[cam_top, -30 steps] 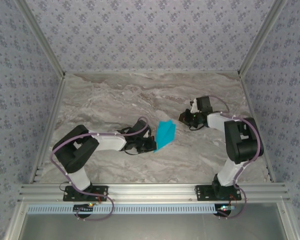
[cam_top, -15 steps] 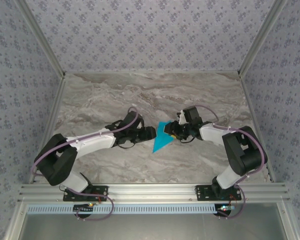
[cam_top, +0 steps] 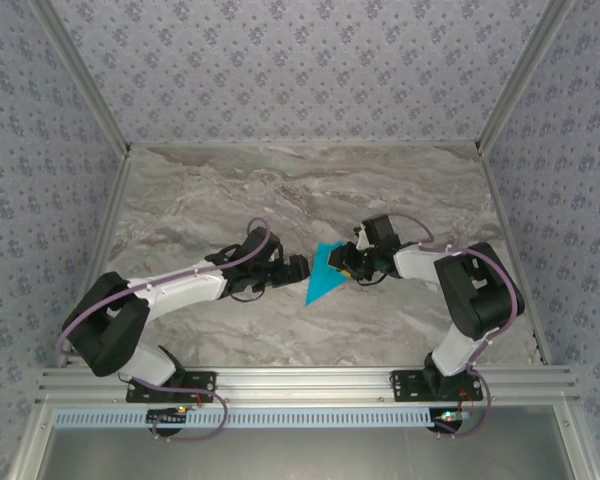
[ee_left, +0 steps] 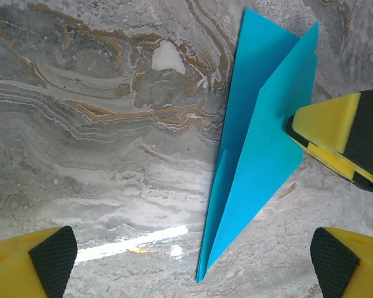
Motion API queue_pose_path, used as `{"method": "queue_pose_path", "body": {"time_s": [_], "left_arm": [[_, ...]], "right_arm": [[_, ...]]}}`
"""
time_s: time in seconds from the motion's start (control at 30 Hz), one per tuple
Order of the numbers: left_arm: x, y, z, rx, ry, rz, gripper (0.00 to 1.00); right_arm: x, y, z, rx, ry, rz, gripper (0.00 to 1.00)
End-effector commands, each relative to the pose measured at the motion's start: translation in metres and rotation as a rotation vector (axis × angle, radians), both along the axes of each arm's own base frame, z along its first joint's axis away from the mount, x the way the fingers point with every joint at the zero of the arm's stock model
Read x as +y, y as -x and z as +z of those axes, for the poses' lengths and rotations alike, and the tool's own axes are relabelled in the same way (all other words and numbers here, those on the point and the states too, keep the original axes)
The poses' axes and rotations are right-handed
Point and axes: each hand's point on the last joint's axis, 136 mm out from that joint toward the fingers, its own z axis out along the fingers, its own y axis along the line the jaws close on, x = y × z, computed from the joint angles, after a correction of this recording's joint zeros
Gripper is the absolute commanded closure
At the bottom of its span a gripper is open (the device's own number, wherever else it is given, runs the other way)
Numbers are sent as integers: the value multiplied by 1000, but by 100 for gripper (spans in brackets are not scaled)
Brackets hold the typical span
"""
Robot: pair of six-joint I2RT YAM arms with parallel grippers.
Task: Fold a paper plane with a square sheet of paper (pick it up from the middle)
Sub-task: Fourth fold the wing at the center of the table, then turn over the paper at the center of the table.
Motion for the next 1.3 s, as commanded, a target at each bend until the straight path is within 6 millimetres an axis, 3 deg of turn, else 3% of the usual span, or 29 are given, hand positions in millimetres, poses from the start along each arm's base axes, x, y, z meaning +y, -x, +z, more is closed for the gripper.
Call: {"method": "queue_pose_path", "body": {"time_s": [0.0,0.6,0.73,0.87,1.0,1.1,1.27], "left_arm": [[1,-2,10,-22,11,8,1],[7,-5,3,23,24,43,1],[8,-7,4,33,39,48,1],[7,-8,11,36,82,35,1],[5,-9,34,25,175,19,1],[2,-9,52,29,268,8,1],[-20,-9,96,6,504,-51,1]], "right_arm": [[4,-6,-2,13,5,-11,62],[30,-6,5,-2,-66,70,72],[34,-4,5,-8,-78,80,78],[33,-7,8,-27,-87,70,93],[27,-23,48,-129,-139,43,97],[22,-34,91,-200,-248,37,97],[16,-42,156,-255,-438,39,96]]}}
